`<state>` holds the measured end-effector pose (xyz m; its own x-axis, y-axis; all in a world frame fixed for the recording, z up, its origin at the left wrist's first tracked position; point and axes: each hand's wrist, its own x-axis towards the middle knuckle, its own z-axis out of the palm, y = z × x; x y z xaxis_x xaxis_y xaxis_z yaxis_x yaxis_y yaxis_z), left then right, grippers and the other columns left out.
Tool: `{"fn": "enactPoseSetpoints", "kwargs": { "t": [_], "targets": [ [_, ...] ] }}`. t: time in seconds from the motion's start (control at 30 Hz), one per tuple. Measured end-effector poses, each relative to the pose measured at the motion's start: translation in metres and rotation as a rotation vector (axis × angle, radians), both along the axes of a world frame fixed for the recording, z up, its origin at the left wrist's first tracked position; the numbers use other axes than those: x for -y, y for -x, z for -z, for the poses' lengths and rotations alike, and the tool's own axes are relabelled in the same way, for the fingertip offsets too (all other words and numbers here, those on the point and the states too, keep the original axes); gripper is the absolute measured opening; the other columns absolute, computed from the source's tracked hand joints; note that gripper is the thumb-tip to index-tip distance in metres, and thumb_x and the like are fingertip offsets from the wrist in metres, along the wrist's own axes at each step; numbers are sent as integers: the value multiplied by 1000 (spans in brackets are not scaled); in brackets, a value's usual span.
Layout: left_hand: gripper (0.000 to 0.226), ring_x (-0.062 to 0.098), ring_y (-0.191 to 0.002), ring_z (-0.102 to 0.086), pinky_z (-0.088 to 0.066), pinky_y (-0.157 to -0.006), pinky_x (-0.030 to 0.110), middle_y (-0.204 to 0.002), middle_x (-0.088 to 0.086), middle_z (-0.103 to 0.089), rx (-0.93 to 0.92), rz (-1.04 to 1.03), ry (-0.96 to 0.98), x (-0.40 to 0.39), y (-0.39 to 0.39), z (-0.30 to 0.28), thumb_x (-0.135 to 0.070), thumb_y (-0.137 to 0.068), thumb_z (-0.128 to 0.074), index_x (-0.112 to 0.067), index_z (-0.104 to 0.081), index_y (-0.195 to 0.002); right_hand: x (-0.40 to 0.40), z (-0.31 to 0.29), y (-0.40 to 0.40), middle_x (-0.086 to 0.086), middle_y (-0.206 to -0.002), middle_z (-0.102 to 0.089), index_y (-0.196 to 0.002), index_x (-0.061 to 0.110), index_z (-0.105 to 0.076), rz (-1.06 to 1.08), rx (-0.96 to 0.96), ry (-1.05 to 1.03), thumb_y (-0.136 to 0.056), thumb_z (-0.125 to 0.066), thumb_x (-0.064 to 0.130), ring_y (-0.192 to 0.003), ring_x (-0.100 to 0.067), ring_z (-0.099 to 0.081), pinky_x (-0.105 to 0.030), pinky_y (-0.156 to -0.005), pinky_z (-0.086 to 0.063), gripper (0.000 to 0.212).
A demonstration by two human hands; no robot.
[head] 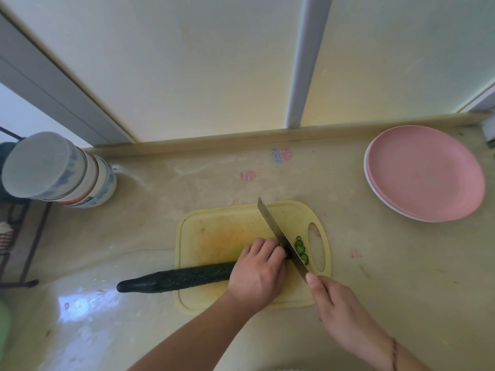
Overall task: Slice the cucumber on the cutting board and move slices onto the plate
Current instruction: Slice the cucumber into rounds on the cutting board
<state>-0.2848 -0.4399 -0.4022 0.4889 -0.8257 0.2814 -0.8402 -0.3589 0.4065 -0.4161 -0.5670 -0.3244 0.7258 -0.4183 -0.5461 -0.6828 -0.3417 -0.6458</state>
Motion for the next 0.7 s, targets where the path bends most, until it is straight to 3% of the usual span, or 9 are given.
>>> {"fn": "enactPoseSetpoints", "kwargs": {
  "t": [0.27, 0.53, 0.63, 0.7],
  "targets": [
    [10, 24, -81, -54, -48, -61, 36, -98, 4, -61, 16, 2, 12, 0, 0, 0, -18, -96, -54, -13, -59, -89, -4, -13, 8, 2, -56, -43, -73, 6, -46, 50, -4, -32, -82, -24, 69, -49, -6, -39, -28, -55, -38, 67],
    [13, 24, -82, -55, -49, -61, 36, -99, 4, -62, 0, 8, 21, 0, -1, -1, -19, -96, -53, -13, -60, -88, -5, -16, 13, 0, -56, -46, -77, 4, -50, 46, -20, -29, -79, -20, 72, -50, -7, -43, -39, -62, -45, 75],
    [13, 24, -84, -56, -50, -63, 37, -100, 5, -63, -6, 8, 4, -1, -1, 0, -19, -97, -53, -13, -62, -90, -7, -17, 14, -3, -56, -48, -76, 5, -51, 39, -7, -20, -77, -18, 73, -52, -17, -48, -37, -61, -45, 75],
    [14, 25, -84, -56, -50, -63, 39, -101, 5, -63, -13, 8, -12, -1, -1, 2, -19, -97, -53, -13, -64, -91, -8, -16, 15, -6, -58, -51, -76, 7, -52, 36, -16, -15, -76, -17, 74, -64, -25, -56, -36, -61, -45, 75]
  ]
}}
